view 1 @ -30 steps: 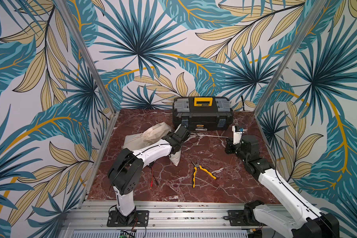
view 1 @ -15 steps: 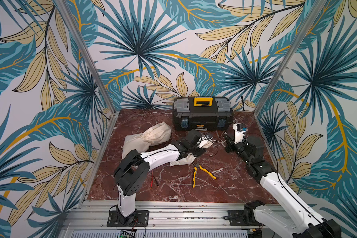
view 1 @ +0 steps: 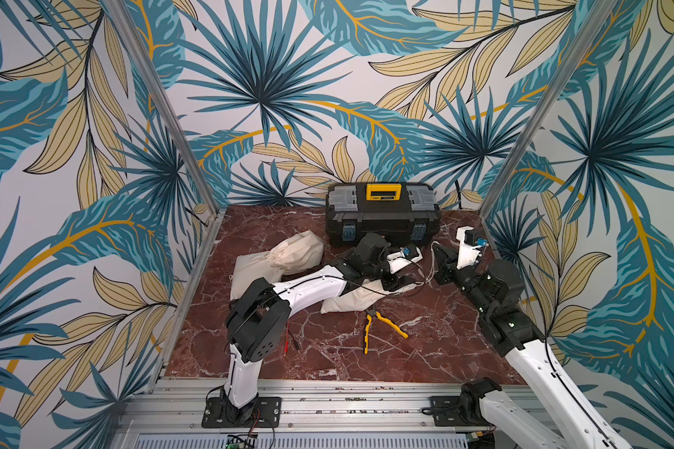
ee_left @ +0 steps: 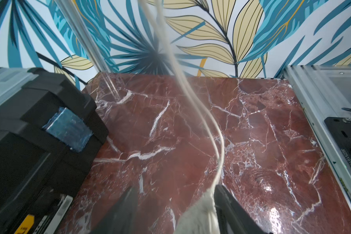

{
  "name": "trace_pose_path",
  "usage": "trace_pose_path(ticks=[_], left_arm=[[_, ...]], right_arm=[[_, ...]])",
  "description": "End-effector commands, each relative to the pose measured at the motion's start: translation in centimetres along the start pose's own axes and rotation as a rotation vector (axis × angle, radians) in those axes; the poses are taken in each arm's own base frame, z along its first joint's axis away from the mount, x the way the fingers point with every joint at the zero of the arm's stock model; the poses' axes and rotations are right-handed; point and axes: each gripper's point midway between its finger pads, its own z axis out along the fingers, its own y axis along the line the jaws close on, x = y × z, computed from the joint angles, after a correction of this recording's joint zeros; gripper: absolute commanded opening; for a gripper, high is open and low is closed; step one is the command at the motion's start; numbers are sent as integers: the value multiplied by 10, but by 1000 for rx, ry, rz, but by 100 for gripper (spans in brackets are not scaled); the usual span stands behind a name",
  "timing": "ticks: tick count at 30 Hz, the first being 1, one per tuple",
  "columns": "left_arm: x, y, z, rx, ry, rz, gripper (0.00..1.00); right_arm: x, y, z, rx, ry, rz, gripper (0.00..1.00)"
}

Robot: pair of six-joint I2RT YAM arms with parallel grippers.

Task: Close the soil bag
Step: Frap the soil bag at the center of the board.

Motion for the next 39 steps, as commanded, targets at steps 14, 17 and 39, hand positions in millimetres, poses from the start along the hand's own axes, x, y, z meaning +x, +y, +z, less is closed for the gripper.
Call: trace_pose_path(ticks=[14, 17, 39], left_arm=[[-13, -46, 9, 322, -117, -26, 54], [-9, -52, 11, 334, -86, -23, 53], [103, -16, 31, 5, 361, 3, 5]], right_arm=[[-14, -8, -15, 65, -20, -19, 0], [-14, -9, -15, 69, -21, -18, 0], [-61, -62, -74, 436, -158, -25, 0]])
